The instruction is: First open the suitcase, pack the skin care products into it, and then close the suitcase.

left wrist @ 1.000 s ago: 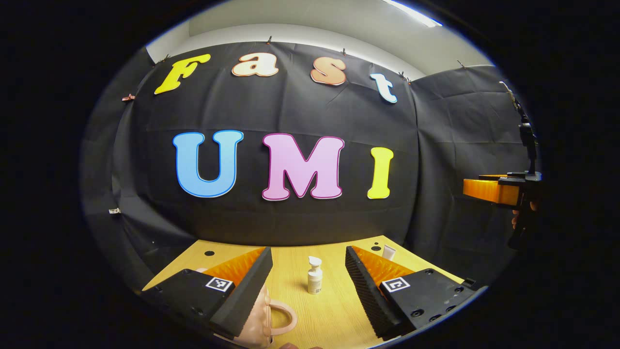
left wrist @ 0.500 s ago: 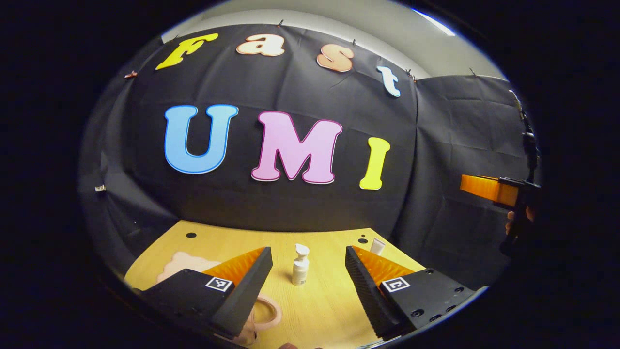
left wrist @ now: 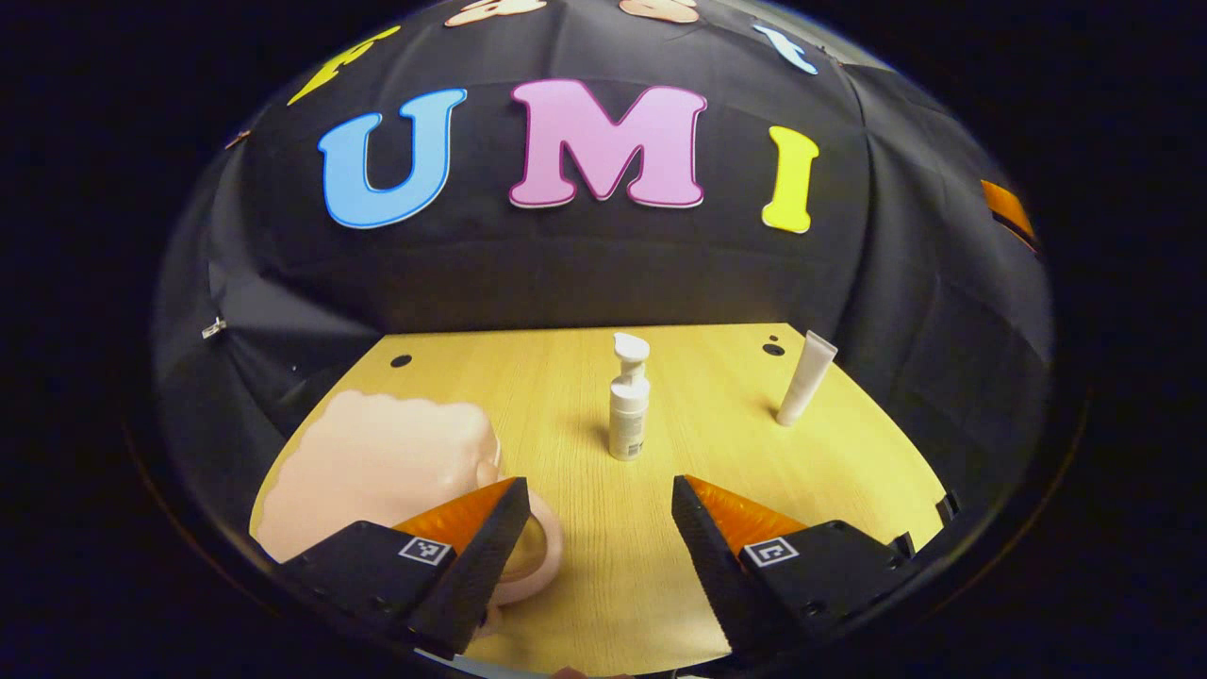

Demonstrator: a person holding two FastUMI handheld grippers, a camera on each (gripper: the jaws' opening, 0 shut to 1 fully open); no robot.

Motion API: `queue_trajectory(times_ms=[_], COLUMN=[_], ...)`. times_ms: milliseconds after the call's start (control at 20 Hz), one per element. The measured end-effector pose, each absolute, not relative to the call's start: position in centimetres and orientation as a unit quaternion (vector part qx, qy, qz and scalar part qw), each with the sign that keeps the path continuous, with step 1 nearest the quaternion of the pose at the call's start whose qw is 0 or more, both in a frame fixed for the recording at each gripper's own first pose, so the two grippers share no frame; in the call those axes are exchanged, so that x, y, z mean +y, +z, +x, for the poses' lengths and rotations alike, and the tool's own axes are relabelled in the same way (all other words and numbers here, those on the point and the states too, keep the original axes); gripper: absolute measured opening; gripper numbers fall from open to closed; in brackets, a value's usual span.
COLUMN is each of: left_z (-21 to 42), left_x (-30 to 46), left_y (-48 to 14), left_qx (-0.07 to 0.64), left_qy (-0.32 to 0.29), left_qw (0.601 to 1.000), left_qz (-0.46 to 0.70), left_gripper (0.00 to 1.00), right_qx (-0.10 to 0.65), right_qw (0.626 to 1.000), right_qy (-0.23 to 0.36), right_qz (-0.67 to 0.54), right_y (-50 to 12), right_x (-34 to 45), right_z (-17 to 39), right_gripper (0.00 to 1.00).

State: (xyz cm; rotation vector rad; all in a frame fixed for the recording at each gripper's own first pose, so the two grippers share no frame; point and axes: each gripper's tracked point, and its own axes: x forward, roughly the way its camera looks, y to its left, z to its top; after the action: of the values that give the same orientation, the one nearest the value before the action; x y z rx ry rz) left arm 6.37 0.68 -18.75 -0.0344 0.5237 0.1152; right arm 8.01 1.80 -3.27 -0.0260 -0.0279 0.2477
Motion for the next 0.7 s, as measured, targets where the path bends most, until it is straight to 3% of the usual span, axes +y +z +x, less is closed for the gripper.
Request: queue_trajectory(times_ms=[350, 600, 650, 700], left_z=[7.1, 8.0, 8.4, 7.7], left_x=[3.1, 5.7, 5.5, 5.3], left_y=[-25.7, -29.1, -29.7, -28.7], left_qx=[0.369, 0.426, 0.43, 0.439], left_qy=[0.125, 0.146, 0.131, 0.13], left_qw=[0.919, 0.892, 0.892, 0.888], left_qz=[-0.057, -0.043, -0.046, -0.042], left_gripper=[0.97, 0.95, 0.87, 0.52], right_qx=[0.031, 0.054, 0.06, 0.067], right_qw=[0.99, 0.994, 0.994, 0.994], right_qy=[0.131, 0.086, 0.077, 0.068], right_qz=[0.028, 0.049, 0.055, 0.059], right_y=[-8.1, -9.2, -9.4, -9.5], right_x=[-3.1, -7.9, -8.6, -9.0], right_z=[12.0, 12.6, 12.6, 12.5], right_gripper=[0.97, 0.96, 0.97, 0.97])
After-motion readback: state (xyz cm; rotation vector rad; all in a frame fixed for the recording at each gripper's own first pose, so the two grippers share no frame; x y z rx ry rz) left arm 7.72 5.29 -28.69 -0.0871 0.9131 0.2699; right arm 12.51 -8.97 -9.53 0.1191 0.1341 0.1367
